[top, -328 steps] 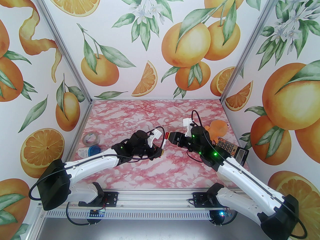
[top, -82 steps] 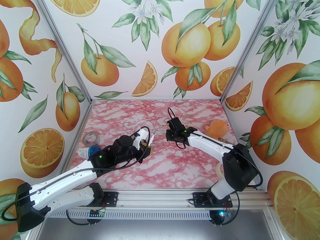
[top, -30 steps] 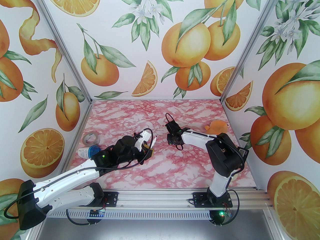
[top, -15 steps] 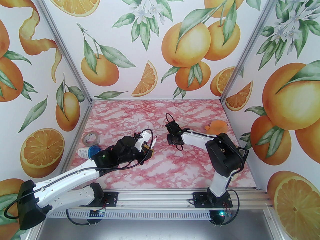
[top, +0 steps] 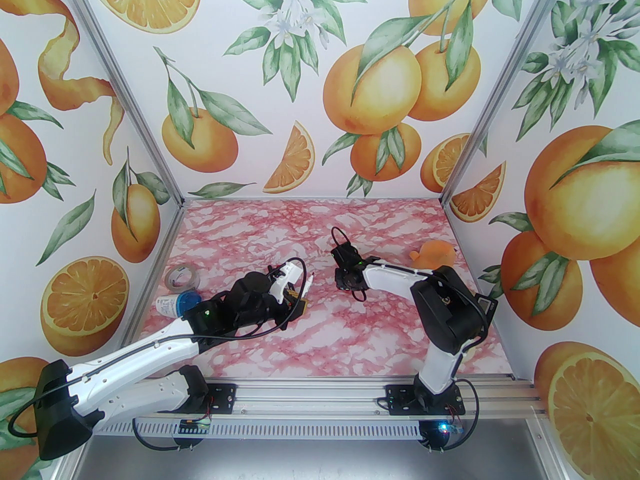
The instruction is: Open the pen caps
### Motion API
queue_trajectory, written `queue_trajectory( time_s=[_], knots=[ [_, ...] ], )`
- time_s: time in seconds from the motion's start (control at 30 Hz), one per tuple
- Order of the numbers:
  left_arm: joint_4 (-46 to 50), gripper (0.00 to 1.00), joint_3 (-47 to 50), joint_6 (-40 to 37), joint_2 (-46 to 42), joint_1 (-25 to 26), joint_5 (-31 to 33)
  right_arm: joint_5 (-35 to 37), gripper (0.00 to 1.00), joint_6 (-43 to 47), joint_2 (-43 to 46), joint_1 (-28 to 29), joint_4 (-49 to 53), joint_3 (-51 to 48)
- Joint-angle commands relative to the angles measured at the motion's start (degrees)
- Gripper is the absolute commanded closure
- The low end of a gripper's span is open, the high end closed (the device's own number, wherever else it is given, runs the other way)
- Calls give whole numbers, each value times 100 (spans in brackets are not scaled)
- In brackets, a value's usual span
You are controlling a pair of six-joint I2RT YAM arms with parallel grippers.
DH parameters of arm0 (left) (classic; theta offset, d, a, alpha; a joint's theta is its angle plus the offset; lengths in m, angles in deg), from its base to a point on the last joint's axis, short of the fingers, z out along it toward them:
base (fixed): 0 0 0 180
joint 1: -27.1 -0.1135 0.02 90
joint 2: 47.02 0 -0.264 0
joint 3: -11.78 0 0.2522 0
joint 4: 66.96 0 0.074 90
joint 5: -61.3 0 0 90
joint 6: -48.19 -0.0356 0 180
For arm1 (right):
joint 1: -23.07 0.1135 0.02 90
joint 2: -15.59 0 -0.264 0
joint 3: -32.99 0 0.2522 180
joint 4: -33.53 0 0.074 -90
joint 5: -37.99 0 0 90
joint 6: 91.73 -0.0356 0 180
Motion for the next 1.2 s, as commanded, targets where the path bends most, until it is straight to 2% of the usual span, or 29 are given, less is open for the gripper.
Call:
queue_trajectory(
  time_s=[0.0, 0.27, 0.37, 0.8, 1.07, 1.17],
  knots=[
    [-146, 100, 77, 41, -60, -19, -11, 187, 71, -22, 14, -22, -63, -57],
    [-142, 100, 144, 90, -177, -22, 24, 288, 69, 50, 366, 4, 14, -199],
    [3, 99, 127, 146, -229, -13, 262, 311, 69, 71, 621, 31, 31, -321],
    [722, 100, 252, 309, -459, -21, 1257, -435, 60, 352, 2541, 168, -315, -1237],
    [1422, 100, 346, 535, -279, -106, 2157, -1605, 40, 445, 4152, 262, -752, -1947],
    [1571, 100, 507, 685, -253, -417, 2127, -1857, 31, 449, 4551, 288, -727, -2039]
  ],
)
